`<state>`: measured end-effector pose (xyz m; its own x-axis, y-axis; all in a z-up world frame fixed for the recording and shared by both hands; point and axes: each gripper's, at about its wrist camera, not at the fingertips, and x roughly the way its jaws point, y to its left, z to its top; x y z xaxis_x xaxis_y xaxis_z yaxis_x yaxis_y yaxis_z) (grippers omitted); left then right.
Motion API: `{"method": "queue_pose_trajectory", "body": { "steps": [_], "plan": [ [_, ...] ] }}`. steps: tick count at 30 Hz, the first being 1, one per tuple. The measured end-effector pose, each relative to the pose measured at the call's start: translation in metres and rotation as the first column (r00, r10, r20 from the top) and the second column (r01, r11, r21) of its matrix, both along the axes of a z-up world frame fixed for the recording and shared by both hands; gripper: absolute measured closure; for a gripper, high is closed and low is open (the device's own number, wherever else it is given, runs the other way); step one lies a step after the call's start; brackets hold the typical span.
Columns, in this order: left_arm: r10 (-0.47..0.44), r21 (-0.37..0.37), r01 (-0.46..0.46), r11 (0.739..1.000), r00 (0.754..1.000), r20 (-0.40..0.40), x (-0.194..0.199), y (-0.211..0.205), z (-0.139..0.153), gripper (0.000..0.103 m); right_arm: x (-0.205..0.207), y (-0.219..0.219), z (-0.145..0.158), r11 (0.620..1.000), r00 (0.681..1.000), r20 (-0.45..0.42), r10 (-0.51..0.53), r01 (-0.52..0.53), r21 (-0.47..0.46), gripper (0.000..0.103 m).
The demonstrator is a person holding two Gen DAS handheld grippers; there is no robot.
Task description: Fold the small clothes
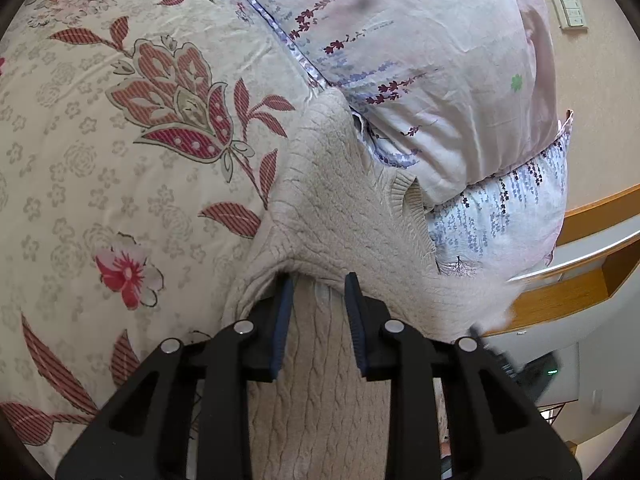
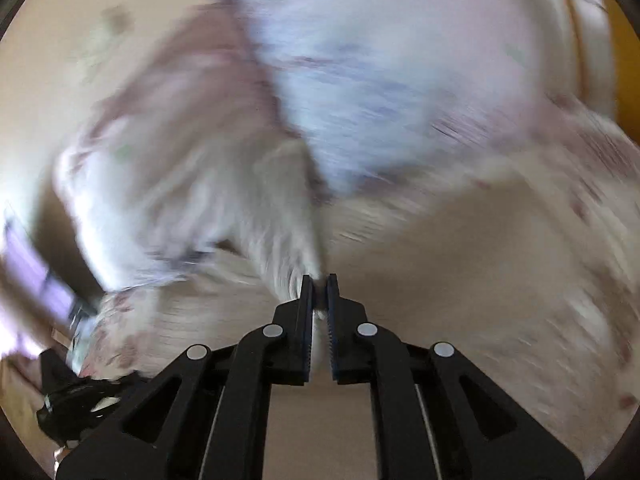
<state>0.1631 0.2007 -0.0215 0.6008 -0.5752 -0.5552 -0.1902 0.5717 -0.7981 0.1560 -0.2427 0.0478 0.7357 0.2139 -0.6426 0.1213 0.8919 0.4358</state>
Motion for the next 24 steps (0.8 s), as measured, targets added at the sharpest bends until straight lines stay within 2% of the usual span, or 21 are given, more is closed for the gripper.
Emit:
{"method": "queue_pose_trajectory", "body": {
  "steps": [2, 3, 4, 7, 12, 16, 18, 19, 24],
  "plan": [
    [-0.003, 0.001, 0.003, 1.000, 1.000, 0.000, 0.000, -0.001, 0.000, 0.074, -0.002, -0.027, -0.006, 0.995, 0.998, -0.036, -0.049, 0.052, 0.082, 0.071],
    [-0.003, 0.002, 0.003, 1.000, 1.000, 0.000, 0.000, -0.001, 0.001, 0.074, -0.004, -0.040, -0.004, 0.991, 0.996, -0.030, -0.083, 0.085, 0.106, 0.066],
    [-0.003, 0.000, 0.003, 1.000, 1.000, -0.001, 0.000, -0.001, 0.000, 0.074, -0.005, -0.047, -0.001, 0.988, 0.995, -0.020, -0.101, 0.102, 0.115, 0.056],
    [-0.002, 0.000, 0.002, 1.000, 1.000, -0.002, 0.000, -0.001, 0.000, 0.074, 0.002, -0.062, 0.003, 0.985, 0.991, -0.036, -0.126, 0.129, 0.114, 0.054],
    [-0.003, 0.000, 0.003, 1.000, 1.000, -0.002, 0.000, -0.001, 0.000, 0.074, 0.020, -0.068, -0.017, 0.988, 0.985, -0.132, -0.111, 0.125, 0.096, 0.056],
    [-0.004, -0.001, 0.004, 1.000, 1.000, -0.002, 0.000, -0.001, 0.000, 0.074, 0.025, -0.061, -0.033, 0.990, 0.982, -0.178, -0.066, 0.086, 0.108, 0.068],
    [-0.004, 0.000, 0.004, 1.000, 1.000, -0.002, 0.000, -0.001, 0.000, 0.074, 0.024, -0.055, -0.034, 0.994, 0.986, -0.163, -0.041, 0.057, 0.095, 0.077],
    [-0.004, 0.000, 0.004, 1.000, 1.000, -0.002, 0.001, -0.001, 0.000, 0.074, 0.025, -0.053, -0.033, 0.994, 0.988, -0.154, -0.023, 0.039, 0.103, 0.093],
    [-0.011, -0.003, 0.011, 1.000, 1.000, -0.004, 0.001, -0.002, -0.001, 0.072, 0.005, -0.052, 0.008, 0.998, 0.997, 0.049, -0.061, 0.059, 0.038, 0.094]
  ]
}}
